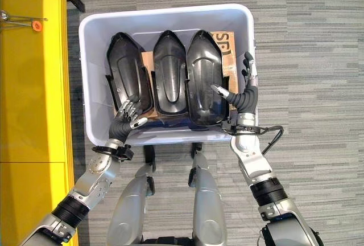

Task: Move parts from the plastic box to the shelf.

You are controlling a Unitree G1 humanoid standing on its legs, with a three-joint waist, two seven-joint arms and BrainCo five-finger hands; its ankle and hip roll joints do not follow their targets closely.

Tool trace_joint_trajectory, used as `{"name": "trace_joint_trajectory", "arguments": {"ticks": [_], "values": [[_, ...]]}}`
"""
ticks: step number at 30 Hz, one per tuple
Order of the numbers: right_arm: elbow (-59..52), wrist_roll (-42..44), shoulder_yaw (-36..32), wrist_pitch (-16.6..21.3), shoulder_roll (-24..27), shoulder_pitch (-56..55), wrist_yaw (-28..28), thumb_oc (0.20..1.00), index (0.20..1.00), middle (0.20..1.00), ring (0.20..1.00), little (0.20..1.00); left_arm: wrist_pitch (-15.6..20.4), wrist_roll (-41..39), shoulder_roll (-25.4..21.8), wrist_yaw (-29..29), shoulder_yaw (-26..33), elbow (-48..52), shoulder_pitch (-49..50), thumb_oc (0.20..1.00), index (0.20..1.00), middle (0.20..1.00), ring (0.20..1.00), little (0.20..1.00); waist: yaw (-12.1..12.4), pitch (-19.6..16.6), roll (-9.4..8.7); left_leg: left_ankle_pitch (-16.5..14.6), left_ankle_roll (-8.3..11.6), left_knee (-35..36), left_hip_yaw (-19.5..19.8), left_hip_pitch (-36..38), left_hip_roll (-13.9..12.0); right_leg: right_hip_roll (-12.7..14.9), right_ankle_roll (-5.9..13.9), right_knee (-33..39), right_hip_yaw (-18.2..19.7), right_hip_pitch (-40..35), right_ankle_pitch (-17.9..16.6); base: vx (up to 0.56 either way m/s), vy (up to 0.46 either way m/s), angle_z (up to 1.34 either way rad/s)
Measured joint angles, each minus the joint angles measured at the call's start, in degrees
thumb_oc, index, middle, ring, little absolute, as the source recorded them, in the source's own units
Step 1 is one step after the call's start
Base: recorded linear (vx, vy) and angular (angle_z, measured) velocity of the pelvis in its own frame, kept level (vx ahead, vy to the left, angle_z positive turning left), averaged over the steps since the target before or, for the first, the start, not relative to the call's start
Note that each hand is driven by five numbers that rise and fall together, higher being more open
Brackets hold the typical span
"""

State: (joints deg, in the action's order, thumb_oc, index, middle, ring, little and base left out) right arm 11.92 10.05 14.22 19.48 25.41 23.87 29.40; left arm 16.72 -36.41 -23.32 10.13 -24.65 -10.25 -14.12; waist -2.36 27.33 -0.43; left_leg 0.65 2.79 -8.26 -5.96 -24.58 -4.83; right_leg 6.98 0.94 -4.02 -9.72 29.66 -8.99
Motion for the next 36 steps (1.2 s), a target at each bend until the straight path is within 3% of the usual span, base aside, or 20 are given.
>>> {"name": "trace_joint_trajectory", "arguments": {"ticks": [30,36], "values": [[18.13,2.64,2.20,-2.85,-2.04,6.53,0.00,1.000,1.000,1.000,1.000,1.000,0.07,-0.10,-0.02,-0.36,-0.23,-0.04,0.01,1.000,1.000,1.000,1.000,1.000,0.71,-0.01,0.02,0.00,0.00,-0.23,-0.59,-0.04,-0.10,-0.13,-0.50,0.21,0.52,0.24,-0.41,0.00,0.000,0.00],[19.62,2.61,2.52,-3.55,-2.26,7.41,0.06,1.000,1.000,1.000,1.000,1.000,0.07,-0.13,-0.04,-0.36,-0.32,-0.05,0.04,1.000,1.000,1.000,1.000,1.000,1.96,-0.02,0.04,0.00,0.01,-0.24,-1.11,-0.42,-0.11,-0.13,-0.70,0.13,0.70,0.93,-0.69,0.00,-0.001,-0.03]]}}
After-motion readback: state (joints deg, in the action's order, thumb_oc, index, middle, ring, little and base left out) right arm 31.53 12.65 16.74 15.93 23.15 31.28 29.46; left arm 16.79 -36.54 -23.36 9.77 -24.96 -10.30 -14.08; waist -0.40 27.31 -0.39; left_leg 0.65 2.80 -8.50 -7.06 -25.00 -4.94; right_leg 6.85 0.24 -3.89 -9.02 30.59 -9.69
